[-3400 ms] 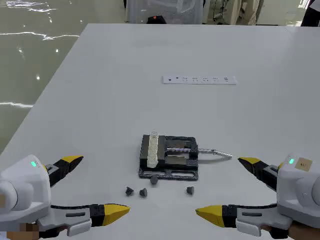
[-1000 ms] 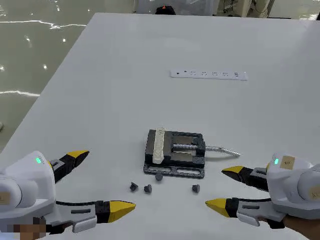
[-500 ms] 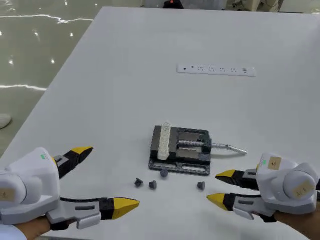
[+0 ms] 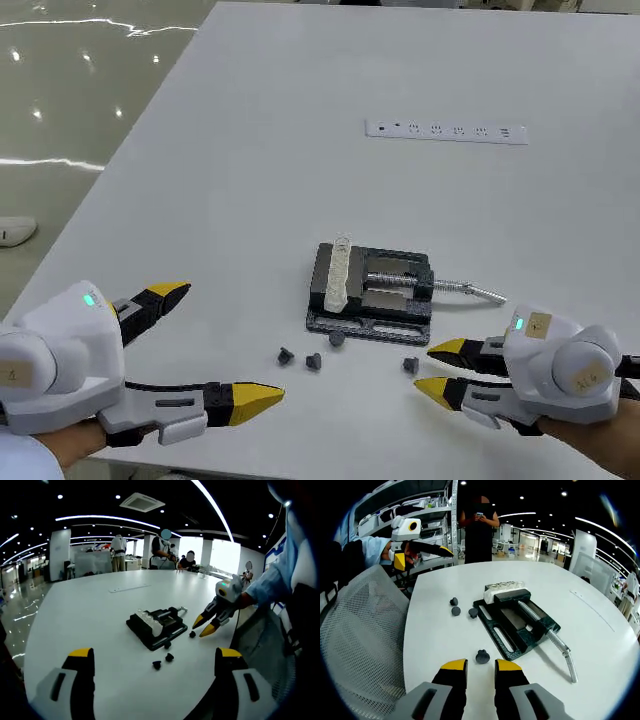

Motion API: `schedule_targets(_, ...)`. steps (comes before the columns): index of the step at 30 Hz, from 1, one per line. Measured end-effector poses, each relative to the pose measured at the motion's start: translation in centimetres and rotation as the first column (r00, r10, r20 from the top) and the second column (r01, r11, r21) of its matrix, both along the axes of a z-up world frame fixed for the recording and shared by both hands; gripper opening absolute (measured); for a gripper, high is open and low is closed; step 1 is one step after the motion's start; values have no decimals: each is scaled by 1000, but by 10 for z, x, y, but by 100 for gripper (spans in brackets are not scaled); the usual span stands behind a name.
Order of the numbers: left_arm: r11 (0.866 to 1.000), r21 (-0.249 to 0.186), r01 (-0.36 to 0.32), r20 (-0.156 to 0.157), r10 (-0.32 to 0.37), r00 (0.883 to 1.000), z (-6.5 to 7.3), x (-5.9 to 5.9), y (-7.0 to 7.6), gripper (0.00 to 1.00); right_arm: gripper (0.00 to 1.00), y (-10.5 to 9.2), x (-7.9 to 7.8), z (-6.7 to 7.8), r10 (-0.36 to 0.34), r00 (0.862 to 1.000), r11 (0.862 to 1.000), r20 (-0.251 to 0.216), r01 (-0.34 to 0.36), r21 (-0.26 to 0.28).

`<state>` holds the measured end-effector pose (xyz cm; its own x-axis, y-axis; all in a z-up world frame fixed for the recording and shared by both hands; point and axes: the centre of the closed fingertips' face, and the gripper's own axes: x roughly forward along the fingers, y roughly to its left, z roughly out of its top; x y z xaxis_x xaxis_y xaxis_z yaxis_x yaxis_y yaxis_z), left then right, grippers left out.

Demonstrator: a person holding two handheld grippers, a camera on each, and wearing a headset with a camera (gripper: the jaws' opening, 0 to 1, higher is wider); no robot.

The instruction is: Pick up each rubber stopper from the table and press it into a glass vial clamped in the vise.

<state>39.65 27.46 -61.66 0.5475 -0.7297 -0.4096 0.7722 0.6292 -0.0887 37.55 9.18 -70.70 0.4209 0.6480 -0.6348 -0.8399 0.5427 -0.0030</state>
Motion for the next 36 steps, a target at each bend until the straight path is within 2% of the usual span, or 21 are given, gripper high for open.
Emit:
schedule_targets(21,1000,-9,-18,-2,18,1000,3,1,2,99,12,4,4,-3,34,999,999,28,-33,-8)
schedule_targets(36,1000,5,-17,-1,17,1000,4,0,3,99,8,5,4,-5,48,998,999,45,-47,-11)
